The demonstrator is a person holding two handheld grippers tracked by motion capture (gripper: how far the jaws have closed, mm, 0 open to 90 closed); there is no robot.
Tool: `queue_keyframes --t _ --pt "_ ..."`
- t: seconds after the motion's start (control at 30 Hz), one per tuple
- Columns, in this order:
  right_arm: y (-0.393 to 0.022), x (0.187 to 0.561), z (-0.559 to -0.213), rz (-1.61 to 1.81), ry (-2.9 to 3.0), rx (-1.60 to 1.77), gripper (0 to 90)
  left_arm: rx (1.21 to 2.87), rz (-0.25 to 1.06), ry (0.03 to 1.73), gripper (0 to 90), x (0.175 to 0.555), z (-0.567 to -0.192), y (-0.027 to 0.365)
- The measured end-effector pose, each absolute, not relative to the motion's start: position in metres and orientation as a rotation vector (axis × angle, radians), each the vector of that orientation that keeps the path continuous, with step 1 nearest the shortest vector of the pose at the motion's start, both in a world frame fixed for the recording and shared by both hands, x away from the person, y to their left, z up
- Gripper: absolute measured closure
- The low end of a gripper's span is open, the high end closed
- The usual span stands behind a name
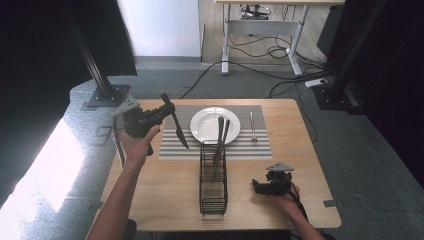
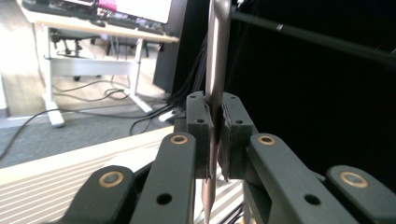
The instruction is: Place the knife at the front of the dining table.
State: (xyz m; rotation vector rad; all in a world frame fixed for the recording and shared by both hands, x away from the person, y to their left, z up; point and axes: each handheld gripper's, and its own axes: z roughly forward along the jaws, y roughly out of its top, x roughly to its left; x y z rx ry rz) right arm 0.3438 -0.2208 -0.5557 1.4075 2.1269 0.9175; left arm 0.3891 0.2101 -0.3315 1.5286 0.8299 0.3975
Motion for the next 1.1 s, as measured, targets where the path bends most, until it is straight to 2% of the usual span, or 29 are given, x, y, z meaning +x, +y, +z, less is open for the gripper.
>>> queue_keyframes --t 0.57,0.77,1.1 --pt "-0.221 0.343 -0.556 0.918 2.128 1.404 5.1 1.688 0.477 0.887 84.0 0.41 -0.356 0.185" --pt "-0.221 0.343 -0.555 0.919 2.128 1.406 5.2 1.712 0.442 0.908 83.9 0.416 -0.362 0.183" --pt "-0.221 0.342 -0.556 0.922 2.128 1.404 5.3 1.743 0.456 0.975 84.0 0.432 -0.376 0.18"
